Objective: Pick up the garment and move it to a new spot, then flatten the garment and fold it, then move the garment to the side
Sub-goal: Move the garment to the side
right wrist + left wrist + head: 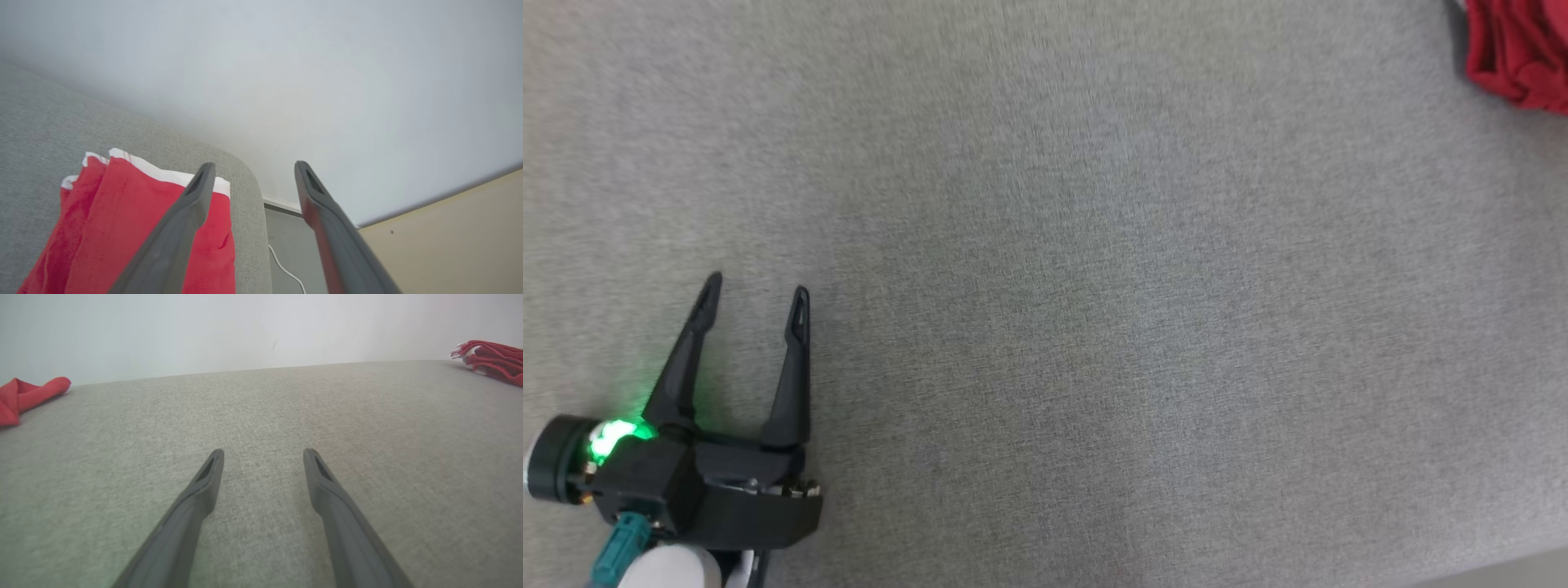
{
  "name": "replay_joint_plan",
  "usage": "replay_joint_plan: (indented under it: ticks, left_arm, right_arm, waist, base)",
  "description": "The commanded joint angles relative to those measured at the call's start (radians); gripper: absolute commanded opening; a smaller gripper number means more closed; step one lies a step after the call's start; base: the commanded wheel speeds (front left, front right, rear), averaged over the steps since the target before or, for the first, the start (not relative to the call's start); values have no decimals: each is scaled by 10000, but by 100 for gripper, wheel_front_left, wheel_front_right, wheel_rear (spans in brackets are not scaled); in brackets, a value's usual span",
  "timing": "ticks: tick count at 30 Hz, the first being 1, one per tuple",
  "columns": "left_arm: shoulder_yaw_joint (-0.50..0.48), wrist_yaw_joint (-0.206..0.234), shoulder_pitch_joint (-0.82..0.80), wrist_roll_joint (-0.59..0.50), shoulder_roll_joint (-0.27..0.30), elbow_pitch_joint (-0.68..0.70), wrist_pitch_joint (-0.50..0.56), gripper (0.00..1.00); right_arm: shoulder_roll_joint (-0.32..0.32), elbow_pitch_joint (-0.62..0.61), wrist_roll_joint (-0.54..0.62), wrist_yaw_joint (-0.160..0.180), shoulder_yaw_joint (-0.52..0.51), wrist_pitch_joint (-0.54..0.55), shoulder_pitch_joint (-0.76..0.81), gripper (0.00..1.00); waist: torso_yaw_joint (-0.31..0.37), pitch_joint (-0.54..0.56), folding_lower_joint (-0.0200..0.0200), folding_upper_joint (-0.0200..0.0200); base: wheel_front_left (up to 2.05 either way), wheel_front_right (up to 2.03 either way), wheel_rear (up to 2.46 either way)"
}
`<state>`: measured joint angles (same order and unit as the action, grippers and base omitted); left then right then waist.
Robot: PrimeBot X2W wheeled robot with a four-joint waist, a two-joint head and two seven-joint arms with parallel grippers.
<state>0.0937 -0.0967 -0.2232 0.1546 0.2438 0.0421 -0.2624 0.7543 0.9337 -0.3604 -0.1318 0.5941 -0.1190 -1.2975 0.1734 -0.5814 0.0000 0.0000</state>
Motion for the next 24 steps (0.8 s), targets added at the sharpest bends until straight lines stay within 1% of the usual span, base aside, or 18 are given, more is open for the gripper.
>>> replay_joint_plan:
  ticks: [1,6,12,19,24]
  left_arm:
    - [-9,28,246,36,-60,-85,-21,100]
    - [-244,106,550,185,-342,-206,-29,100]
    - [-573,129,1187,302,-609,-411,-30,100]
    - [-863,18,1643,304,-878,-597,-33,100]
    - [-1023,-74,1803,310,-998,-724,-32,100]
  right_arm:
    - [-103,43,-64,25,-72,-182,209,100]
    - [-635,-155,-209,25,-544,-1072,839,100]
    - [-1432,-910,-180,25,-1221,-1414,2160,100]
    - [-2274,-2493,295,25,-2383,-1462,4526,100]
    - [-3036,-3766,685,25,-3540,-1465,6347,100]
  waist:
    - [-209,533,0,0]
    - [-526,1617,0,0]
    - [-871,2741,0,0]
    - [-1424,3599,0,0]
    - [-1715,3965,0,0]
  base:
    - [0,0,0]
    - [0,0,0]
    - [0,0,0]
    - [0,0,0]
    - [0,0,0]
